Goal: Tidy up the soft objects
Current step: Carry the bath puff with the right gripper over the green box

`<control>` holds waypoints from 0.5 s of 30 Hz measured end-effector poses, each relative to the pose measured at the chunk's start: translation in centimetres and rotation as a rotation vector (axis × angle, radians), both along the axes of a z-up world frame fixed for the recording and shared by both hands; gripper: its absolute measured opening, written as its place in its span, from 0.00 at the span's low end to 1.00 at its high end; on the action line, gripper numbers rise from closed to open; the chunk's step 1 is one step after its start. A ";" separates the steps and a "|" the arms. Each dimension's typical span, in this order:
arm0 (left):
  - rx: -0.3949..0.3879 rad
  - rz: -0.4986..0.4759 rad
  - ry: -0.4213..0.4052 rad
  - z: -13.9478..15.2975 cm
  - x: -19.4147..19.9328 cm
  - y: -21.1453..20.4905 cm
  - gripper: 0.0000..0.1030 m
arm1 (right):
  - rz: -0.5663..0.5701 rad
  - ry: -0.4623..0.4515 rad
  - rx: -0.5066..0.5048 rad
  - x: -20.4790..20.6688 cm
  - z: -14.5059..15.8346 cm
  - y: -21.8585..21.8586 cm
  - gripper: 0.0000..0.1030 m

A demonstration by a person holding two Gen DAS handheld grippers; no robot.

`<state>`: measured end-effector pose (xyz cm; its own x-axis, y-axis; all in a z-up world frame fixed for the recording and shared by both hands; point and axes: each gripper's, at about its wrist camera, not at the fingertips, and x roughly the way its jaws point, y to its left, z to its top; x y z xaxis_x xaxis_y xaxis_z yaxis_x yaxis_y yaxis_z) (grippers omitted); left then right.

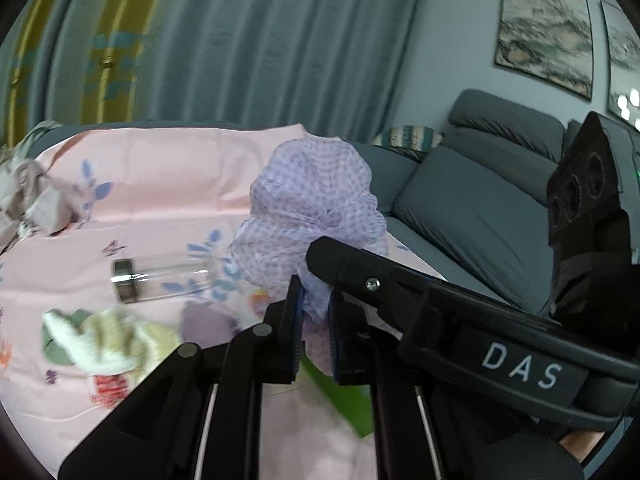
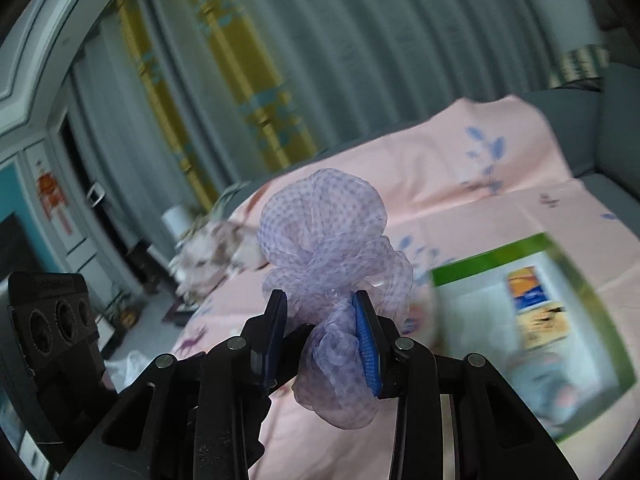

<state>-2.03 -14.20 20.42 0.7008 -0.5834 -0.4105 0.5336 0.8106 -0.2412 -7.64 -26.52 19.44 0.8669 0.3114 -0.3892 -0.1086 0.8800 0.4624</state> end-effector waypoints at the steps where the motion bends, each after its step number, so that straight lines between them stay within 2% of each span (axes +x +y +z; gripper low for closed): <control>1: 0.015 -0.007 -0.004 0.0 0.2 -0.9 0.07 | -0.018 0.002 0.013 -0.1 -0.2 -0.9 0.36; 6: 0.074 -0.044 0.018 -0.3 1.0 -5.5 0.07 | -0.062 0.035 0.147 -0.5 -1.9 -5.6 0.36; 15: 0.161 -0.093 0.064 -2.0 2.6 -10.6 0.07 | -0.208 0.113 0.192 0.0 -4.7 -10.2 0.36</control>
